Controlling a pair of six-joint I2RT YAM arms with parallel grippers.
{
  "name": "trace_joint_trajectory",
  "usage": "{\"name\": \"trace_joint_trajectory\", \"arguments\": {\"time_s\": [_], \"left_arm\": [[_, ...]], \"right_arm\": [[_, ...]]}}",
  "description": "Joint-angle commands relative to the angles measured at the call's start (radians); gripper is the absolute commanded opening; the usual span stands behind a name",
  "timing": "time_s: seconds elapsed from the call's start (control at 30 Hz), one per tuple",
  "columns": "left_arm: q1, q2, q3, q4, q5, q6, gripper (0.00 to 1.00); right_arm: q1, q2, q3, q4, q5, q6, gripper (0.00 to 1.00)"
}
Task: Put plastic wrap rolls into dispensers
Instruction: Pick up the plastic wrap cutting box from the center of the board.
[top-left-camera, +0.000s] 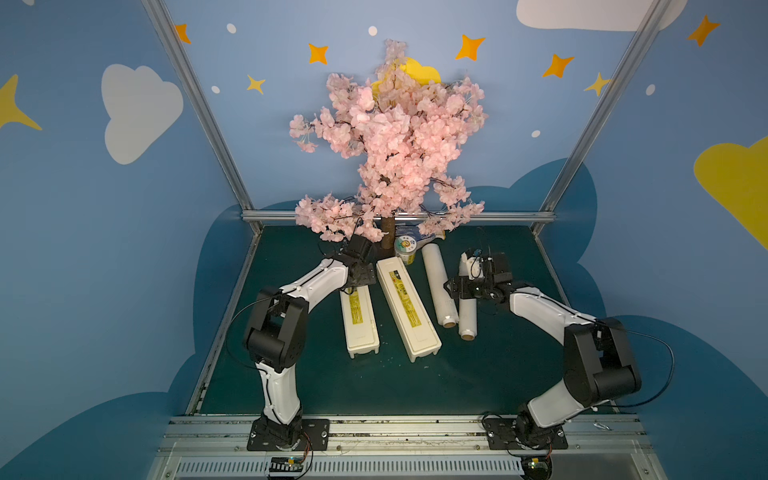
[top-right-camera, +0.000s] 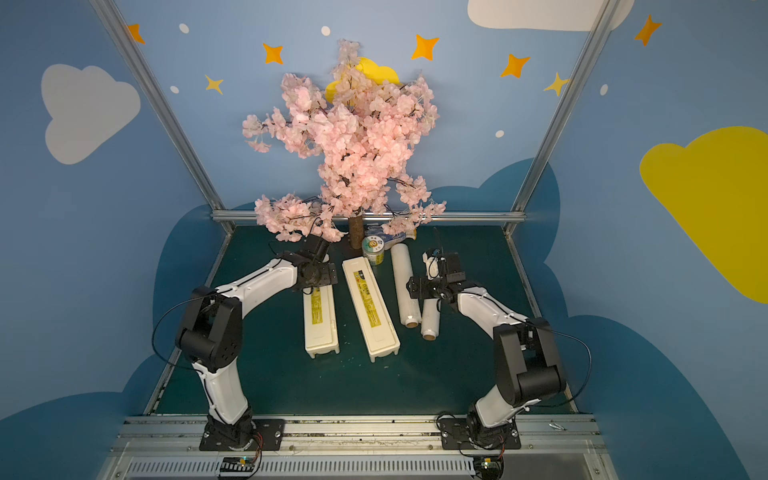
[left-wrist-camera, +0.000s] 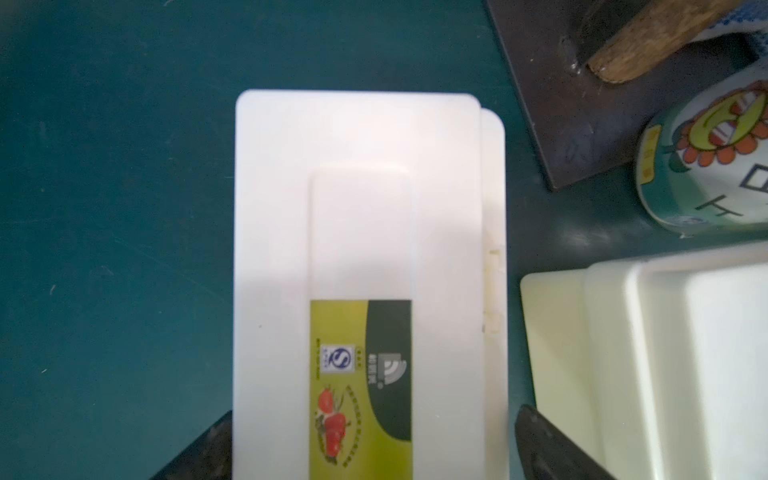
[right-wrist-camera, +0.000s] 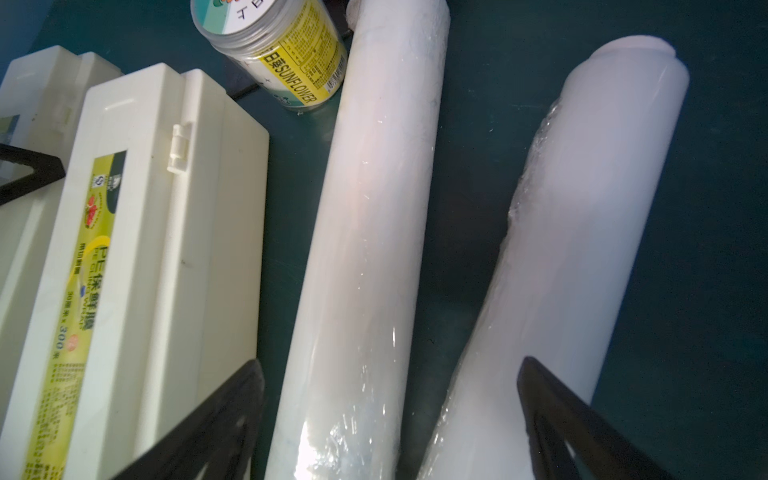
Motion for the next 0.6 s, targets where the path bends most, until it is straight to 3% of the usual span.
{"name": "trace_joint_trajectory", "arguments": {"time_s": [0.0, 0.57], "left_arm": [[0.002, -0.003, -0.017, 0.066, 0.048, 0.035, 1.0], [0.012, 0.137, 0.117, 0.018, 0.04, 0.22, 1.0]], "right_arm": [[0.01, 0.021, 0.031, -0.003, -0.012, 0.007, 0.94], [0.038, 0.098, 0.093, -0.025, -0.028, 0.033, 0.94]]}}
